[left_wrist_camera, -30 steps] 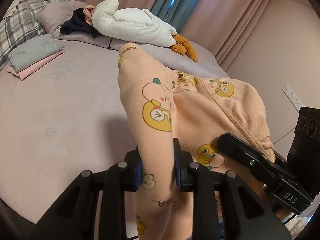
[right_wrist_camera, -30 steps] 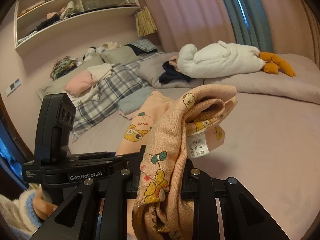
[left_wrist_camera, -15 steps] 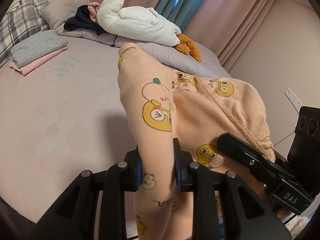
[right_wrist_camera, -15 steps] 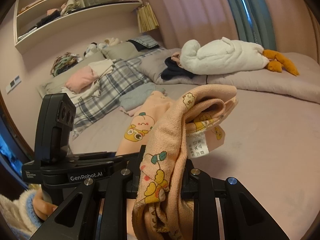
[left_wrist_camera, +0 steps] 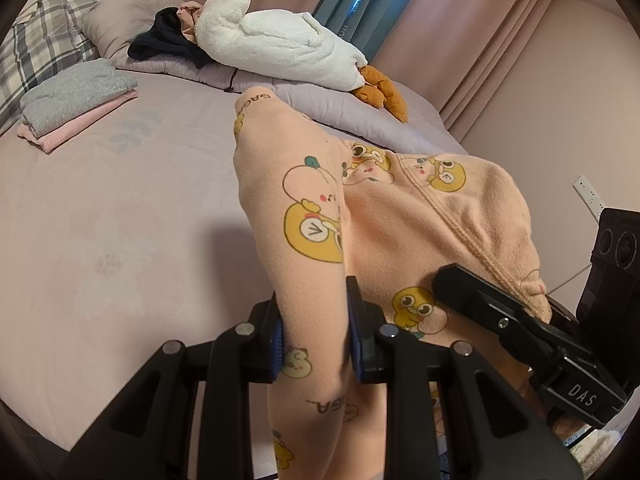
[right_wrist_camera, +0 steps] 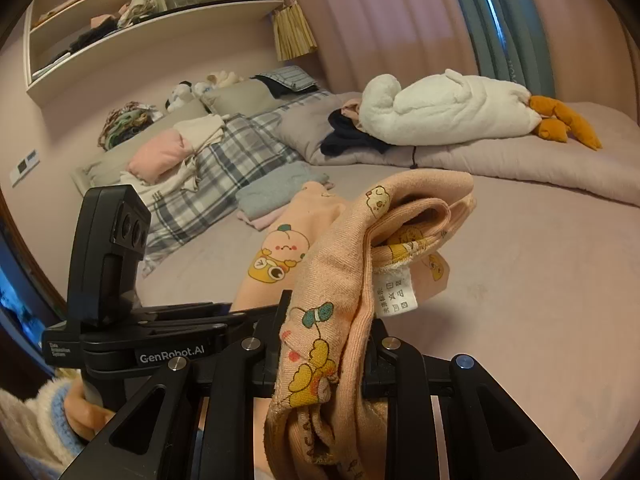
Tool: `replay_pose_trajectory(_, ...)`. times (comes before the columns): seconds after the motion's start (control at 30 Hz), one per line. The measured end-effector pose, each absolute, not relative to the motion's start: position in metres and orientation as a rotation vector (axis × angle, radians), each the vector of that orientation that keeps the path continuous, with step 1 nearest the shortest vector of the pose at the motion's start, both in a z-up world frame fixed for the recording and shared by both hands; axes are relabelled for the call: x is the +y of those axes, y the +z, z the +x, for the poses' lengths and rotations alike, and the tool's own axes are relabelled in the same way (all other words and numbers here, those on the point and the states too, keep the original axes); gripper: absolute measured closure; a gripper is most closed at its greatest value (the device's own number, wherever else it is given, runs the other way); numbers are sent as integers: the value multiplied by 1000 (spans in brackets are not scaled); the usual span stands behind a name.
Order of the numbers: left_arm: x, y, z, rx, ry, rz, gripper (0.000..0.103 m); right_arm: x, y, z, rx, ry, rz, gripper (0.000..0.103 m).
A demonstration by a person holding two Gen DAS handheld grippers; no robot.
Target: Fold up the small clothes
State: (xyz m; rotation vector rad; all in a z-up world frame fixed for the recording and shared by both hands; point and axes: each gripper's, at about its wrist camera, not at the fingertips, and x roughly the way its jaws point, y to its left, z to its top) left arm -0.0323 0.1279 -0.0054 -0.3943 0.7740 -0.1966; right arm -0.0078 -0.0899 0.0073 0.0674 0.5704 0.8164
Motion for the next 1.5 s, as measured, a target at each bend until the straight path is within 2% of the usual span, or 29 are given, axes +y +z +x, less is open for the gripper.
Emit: replay_pose_trajectory(1.5, 162, -36, 26, 840, -184, -395, 79, -57, -11, 26, 649, 791, 79, 77)
